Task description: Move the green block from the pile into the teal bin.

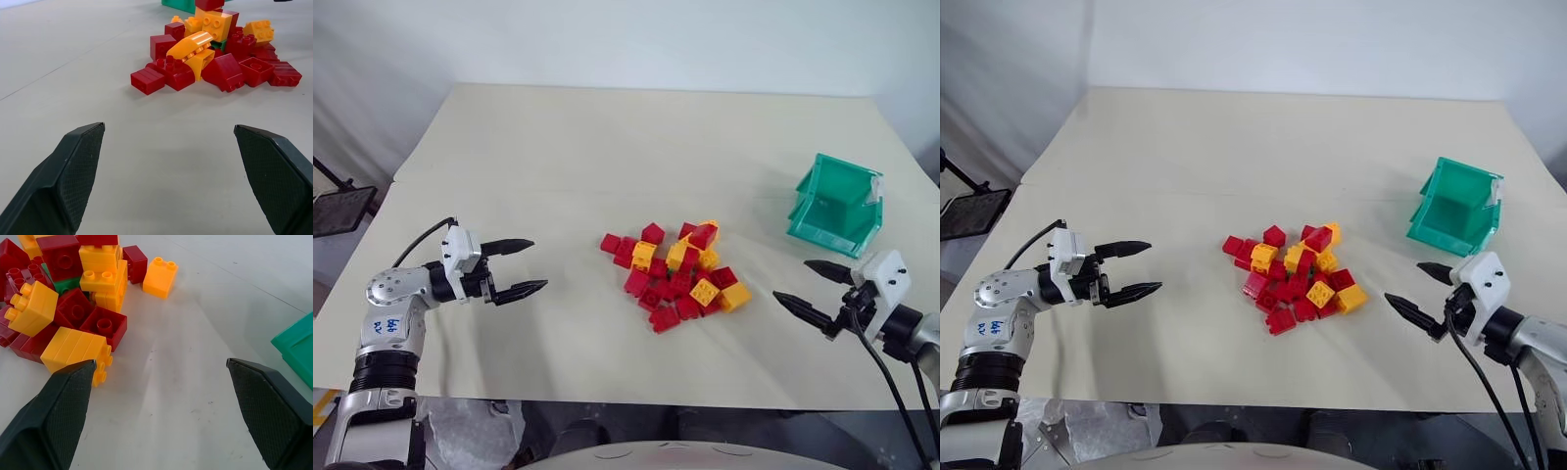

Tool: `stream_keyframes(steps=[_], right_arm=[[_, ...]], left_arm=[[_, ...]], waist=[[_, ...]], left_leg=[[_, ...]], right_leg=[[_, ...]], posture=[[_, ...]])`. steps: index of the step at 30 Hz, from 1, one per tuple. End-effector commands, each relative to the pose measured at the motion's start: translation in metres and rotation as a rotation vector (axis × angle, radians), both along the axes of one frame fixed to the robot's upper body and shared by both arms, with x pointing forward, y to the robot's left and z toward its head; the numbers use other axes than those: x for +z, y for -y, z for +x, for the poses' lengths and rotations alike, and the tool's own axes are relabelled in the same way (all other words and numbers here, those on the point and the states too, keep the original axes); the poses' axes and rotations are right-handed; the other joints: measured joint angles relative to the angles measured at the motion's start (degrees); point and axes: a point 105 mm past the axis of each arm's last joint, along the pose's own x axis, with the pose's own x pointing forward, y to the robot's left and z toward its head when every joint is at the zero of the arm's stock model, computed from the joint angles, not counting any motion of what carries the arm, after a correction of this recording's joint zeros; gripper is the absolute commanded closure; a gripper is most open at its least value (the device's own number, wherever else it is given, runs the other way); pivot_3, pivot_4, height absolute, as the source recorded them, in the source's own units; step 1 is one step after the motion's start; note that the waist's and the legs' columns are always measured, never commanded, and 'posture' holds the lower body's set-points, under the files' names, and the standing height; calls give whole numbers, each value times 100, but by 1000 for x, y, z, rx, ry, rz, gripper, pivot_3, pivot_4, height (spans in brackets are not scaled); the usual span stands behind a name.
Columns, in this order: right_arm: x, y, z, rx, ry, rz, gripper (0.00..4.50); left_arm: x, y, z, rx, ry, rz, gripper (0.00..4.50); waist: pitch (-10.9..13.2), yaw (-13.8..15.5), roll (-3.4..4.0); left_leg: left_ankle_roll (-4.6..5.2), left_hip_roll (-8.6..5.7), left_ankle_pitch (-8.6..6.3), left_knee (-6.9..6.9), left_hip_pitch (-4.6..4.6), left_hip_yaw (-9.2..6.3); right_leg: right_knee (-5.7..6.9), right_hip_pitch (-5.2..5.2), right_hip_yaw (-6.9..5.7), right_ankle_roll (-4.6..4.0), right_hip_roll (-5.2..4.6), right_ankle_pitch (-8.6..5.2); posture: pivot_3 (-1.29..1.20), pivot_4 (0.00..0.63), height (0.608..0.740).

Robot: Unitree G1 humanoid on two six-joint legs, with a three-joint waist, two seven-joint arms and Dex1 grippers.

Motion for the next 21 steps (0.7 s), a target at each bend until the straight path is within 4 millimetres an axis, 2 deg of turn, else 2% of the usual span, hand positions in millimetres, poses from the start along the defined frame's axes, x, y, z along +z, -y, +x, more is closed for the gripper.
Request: stream_keyframes(steps=[1,5,10,11,14,17,19,21], right_arm=[[9,1,-2,-3,44,-10,23],[10,0,-2,-16,48,-18,23],[11,-11,-1,-28,25,-47,23],[11,-16,-1,-10,15,-48,23],[23,-47,-3,79,47,-20,23],[38,-76,-3,130,78,44,653],[43,-88,-3,148,80,68,1303],[43,-114,2,184,37,122,2014]], left_arm=[[9,1,1,-18,43,-6,0],[9,-1,9,53,4,-22,0],[9,1,8,46,-46,-28,0],[9,0,8,53,-49,-28,0],[10,2,9,50,-36,-26,0],[15,6,10,17,-9,-32,0],[16,7,10,6,7,-36,0],[21,13,9,-39,64,-60,0]], waist=[[0,-1,0],[0,-6,0],[0,-9,0],[0,-7,0],[0,-9,0],[0,-10,0],[0,-10,0],[0,-13,0]], left_leg=[[0,0,0,0,0,0],[0,0,0,0,1,0],[0,2,0,0,1,1],[0,2,0,0,1,1],[0,2,0,0,1,1],[-2,3,0,1,1,1],[-3,4,0,1,0,1],[-4,4,0,1,0,1]], right_leg=[[0,0,1,0,0,0],[0,0,0,0,0,0],[1,0,1,0,2,0],[1,-1,1,0,2,0],[1,-1,2,0,2,0],[2,-3,3,0,2,0],[1,-4,3,0,2,0],[1,-4,3,0,3,0]], posture=[[0,150,740],[0,150,740],[0,150,740],[0,150,740],[0,150,740],[0,150,740],[0,150,740],[0,150,740]])
